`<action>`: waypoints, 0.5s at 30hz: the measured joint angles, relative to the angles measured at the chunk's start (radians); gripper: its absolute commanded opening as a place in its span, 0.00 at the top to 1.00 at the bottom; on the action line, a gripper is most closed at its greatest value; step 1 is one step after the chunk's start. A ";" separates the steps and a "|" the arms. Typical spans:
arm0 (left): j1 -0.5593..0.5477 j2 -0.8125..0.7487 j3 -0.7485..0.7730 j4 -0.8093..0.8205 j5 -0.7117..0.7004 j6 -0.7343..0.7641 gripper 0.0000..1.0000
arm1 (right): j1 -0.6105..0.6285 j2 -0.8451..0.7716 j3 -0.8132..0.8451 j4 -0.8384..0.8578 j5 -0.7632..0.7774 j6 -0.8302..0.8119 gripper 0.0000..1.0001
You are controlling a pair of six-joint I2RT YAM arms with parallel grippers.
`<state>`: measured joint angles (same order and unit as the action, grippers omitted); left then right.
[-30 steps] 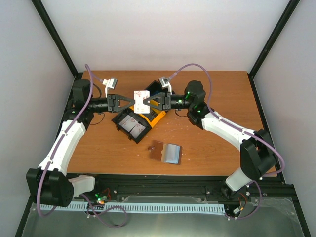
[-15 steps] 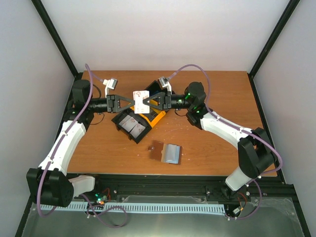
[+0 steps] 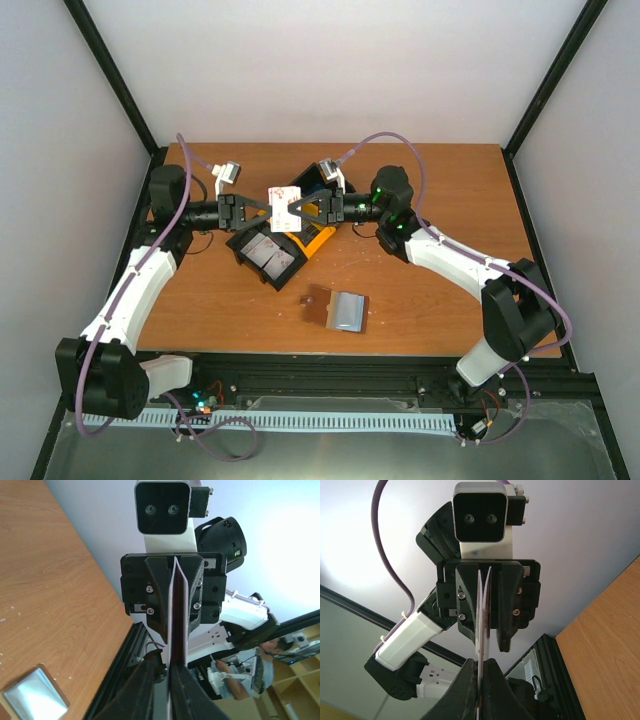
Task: Put the credit cards into the card holder
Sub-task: Pick up the credit card from the storage box.
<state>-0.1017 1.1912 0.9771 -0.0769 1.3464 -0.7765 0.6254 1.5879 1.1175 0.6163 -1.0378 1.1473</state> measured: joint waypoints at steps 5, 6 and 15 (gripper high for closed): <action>-0.002 0.000 0.000 0.009 -0.007 -0.013 0.99 | 0.000 0.000 0.000 -0.035 0.018 -0.024 0.95; -0.002 0.000 0.000 0.007 -0.012 -0.013 0.99 | 0.000 0.000 0.000 -0.040 0.023 -0.027 0.95; -0.001 0.000 0.013 -0.057 -0.057 -0.011 0.99 | -0.006 -0.002 -0.040 -0.008 0.060 -0.012 0.94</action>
<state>-0.1028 1.1912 0.9897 -0.1337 1.2892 -0.7879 0.6193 1.5864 1.0771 0.6086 -0.9779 1.1351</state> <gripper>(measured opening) 0.011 0.053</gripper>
